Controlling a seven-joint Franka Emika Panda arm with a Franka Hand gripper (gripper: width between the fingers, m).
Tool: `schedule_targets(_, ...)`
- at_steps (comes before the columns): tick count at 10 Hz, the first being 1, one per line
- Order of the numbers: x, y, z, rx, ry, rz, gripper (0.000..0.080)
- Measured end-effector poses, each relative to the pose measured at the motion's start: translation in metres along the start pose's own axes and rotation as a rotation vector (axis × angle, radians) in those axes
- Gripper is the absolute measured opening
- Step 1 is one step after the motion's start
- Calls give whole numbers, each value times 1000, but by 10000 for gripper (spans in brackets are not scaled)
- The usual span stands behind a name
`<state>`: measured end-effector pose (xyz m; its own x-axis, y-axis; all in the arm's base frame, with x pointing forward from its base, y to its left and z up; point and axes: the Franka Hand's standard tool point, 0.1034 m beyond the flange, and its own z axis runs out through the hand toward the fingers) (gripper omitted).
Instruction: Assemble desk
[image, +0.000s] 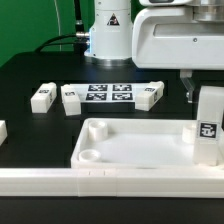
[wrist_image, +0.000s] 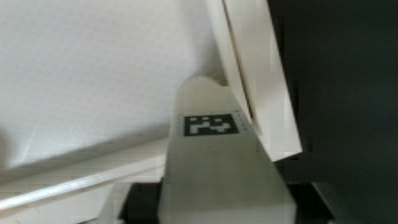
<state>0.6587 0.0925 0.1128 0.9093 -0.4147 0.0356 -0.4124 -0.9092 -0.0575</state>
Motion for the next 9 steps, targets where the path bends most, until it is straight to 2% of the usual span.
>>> schedule_targets(4,7,18,-1,-29,2,228,294)
schedule_targets(6,7,19,0,-28,0,282,294)
schedule_targets(7,7,18,0,-28,0,270,486)
schedule_targets(8,6,18,0,-28,0,270,596)
schedule_targets(9,6,18,-2,-26,0,247,633)
